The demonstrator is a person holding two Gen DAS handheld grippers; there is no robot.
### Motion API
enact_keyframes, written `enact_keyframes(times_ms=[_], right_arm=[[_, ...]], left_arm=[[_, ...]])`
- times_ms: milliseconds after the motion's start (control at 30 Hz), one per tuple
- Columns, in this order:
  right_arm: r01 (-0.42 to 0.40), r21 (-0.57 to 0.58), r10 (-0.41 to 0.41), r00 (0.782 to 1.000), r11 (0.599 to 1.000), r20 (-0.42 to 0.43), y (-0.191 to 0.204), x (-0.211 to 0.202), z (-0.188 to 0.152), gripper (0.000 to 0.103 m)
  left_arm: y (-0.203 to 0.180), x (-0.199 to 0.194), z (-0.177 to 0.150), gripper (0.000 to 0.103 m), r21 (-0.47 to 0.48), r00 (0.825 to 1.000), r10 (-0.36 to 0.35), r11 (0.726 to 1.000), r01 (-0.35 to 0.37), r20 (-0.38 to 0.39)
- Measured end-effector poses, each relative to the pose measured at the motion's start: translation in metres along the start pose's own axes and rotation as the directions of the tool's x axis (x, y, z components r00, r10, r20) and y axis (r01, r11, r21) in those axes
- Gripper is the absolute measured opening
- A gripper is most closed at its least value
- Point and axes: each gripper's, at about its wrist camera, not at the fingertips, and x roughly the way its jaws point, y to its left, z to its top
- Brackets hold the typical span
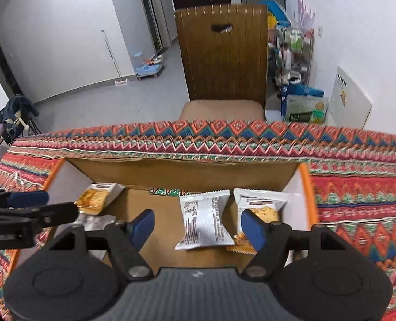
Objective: Organize snacks
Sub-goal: 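Open both tools to drop the packets into the box, then withdraw both tools back toward the snack pile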
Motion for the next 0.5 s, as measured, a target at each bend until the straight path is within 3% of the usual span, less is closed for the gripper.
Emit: enact_keyframes(times_ms=[167, 500], right_arm=[[0.019, -0.022, -0.018, 0.998, 1.0, 0.056, 0.003, -0.057, -0.004, 0.082], [0.016, -0.06, -0.006, 0.987, 0.998, 0.162, 0.007, -0.176, -0.054, 0.09]], left_arm=[[-0.015, -0.066, -0.015, 0.091, 0.037, 0.997, -0.03, 0.999, 0.027, 0.078], [-0.051, -0.192, -0.078, 0.097, 0.089, 0.979, -0.01, 0.996, -0.008, 0.201]])
